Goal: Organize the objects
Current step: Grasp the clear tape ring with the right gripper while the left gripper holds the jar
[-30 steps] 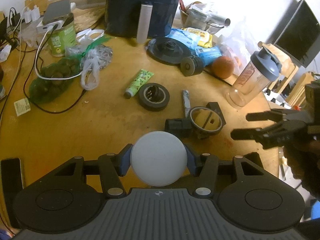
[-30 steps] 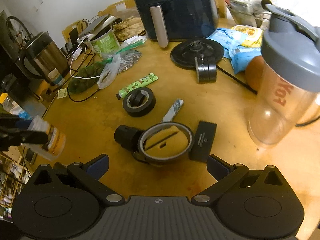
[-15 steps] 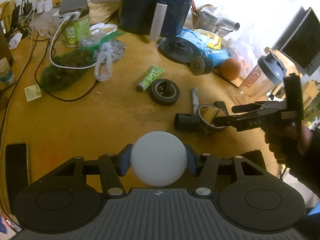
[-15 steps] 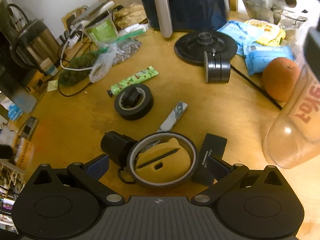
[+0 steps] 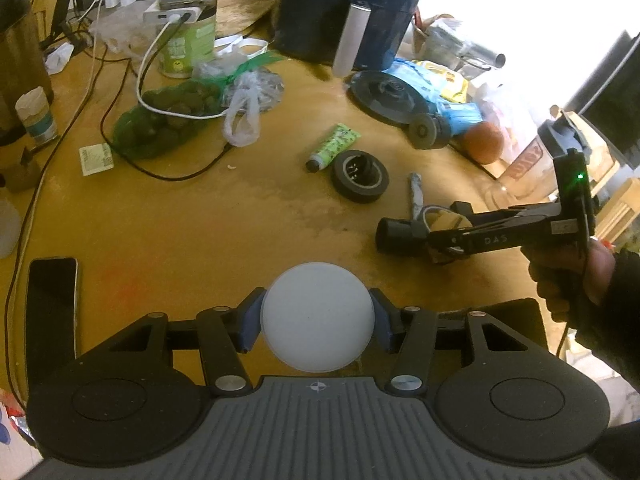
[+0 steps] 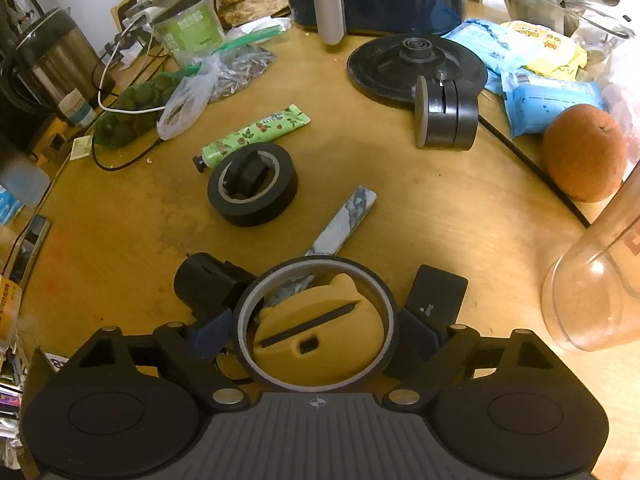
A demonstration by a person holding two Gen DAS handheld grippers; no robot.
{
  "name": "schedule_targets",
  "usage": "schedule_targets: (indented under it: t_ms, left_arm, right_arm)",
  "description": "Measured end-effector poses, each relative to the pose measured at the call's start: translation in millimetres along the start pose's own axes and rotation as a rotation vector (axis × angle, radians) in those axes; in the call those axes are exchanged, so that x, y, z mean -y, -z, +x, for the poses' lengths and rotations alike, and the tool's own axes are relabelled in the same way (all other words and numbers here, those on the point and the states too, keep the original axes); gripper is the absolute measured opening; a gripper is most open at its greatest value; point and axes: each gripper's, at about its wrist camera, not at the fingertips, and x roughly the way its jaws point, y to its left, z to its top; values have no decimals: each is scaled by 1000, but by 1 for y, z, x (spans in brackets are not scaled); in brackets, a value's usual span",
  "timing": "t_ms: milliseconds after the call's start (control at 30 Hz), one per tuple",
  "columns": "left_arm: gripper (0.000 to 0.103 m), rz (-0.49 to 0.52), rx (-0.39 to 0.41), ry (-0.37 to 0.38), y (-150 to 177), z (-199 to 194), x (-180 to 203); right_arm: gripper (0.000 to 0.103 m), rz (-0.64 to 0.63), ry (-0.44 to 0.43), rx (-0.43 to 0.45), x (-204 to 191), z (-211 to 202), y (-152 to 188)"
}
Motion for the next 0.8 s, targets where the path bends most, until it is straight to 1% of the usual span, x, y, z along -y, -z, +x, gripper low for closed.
schedule_targets:
  t_ms: [100, 200, 400, 800]
  left_arm:
    - [53, -5, -2, -1, 1, 0, 0]
    - [53, -3, 0, 3, 2, -1, 0]
    - [53, 9, 1, 10, 3, -2, 5]
    - [53, 54, -1, 39, 2, 0, 23]
  right_arm:
    - [90, 9, 0, 3, 1, -1, 0]
    - [90, 35, -11, 23, 4, -5, 1]
    - [90, 51, -23, 80, 6, -21, 2]
    - [90, 115, -60, 131, 11, -55, 13]
